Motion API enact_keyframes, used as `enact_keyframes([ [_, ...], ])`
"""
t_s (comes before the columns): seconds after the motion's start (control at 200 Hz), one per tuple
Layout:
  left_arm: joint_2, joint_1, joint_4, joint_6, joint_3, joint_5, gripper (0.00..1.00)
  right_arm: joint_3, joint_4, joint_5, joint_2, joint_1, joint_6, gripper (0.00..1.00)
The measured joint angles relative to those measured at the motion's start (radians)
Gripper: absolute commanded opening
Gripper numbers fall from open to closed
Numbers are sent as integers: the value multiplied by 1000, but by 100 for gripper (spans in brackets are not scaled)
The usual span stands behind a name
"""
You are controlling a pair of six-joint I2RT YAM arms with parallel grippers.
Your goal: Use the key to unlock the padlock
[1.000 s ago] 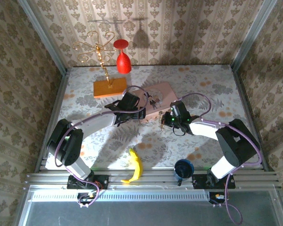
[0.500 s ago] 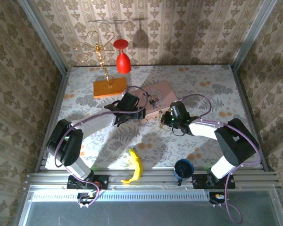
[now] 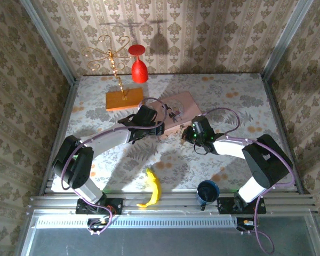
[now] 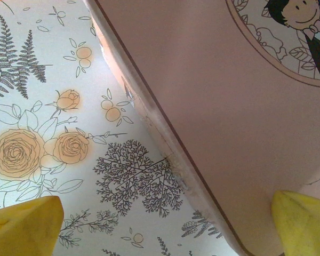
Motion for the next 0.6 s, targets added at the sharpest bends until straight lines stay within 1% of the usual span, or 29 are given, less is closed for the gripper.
enact_keyframes([
  [0.265, 0, 0, 1, 0, -1, 2, 100, -6, 23, 41, 0, 0, 46, 0],
  [0.6, -6, 0, 15, -21, -14, 5, 100, -6, 23, 47, -3, 0, 53, 0],
])
